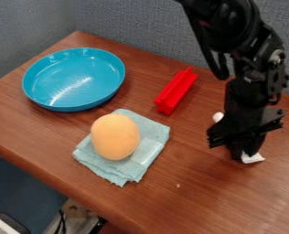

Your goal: Put the toothpaste on the blue plate

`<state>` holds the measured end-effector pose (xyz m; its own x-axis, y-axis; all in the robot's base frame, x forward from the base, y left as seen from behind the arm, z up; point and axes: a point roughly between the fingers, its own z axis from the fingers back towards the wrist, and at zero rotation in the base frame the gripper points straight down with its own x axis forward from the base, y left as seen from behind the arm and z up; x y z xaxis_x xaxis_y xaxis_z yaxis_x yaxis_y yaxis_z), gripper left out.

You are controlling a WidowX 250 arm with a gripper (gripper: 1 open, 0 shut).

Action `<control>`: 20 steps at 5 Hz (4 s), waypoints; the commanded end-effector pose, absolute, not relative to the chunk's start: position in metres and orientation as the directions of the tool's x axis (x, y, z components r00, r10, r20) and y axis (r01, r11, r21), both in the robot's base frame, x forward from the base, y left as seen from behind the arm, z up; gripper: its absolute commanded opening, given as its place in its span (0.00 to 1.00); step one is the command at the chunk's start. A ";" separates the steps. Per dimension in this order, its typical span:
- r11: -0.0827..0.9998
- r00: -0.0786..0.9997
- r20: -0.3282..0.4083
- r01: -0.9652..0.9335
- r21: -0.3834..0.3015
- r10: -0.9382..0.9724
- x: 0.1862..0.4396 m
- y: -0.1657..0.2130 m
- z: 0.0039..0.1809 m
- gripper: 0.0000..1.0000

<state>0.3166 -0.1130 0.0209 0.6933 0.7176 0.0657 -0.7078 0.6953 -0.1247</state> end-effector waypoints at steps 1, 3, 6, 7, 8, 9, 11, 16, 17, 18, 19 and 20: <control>0.694 0.690 0.098 -0.696 -0.184 0.718 0.321 -0.103 0.048 0.00; 0.739 0.744 0.085 -0.632 -0.235 0.663 0.325 -0.096 0.070 0.00; 0.768 0.774 0.108 -0.582 -0.265 0.624 0.325 -0.076 0.094 0.00; 0.772 0.777 0.114 -0.574 -0.274 0.618 0.322 -0.068 0.103 0.00; 0.759 0.766 0.122 -0.579 -0.298 0.631 0.327 -0.053 0.112 0.00; 0.755 0.762 0.131 -0.574 -0.316 0.634 0.332 -0.045 0.119 0.00; 0.753 0.754 0.141 -0.583 -0.305 0.642 0.330 -0.045 0.114 0.00; 0.745 0.736 0.165 -0.599 -0.294 0.657 0.332 -0.049 0.105 0.00; 0.745 0.735 0.170 -0.599 -0.293 0.657 0.332 -0.050 0.105 0.00; 0.750 0.742 0.164 -0.591 -0.296 0.650 0.333 -0.063 0.103 1.00; 0.757 0.753 0.155 -0.582 -0.297 0.640 0.333 -0.082 0.097 0.00; 0.787 0.786 0.150 -0.546 -0.287 0.600 0.332 -0.104 0.082 0.00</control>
<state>0.3249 -0.1020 0.0688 0.7960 0.5930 0.1210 -0.5527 0.7937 -0.2540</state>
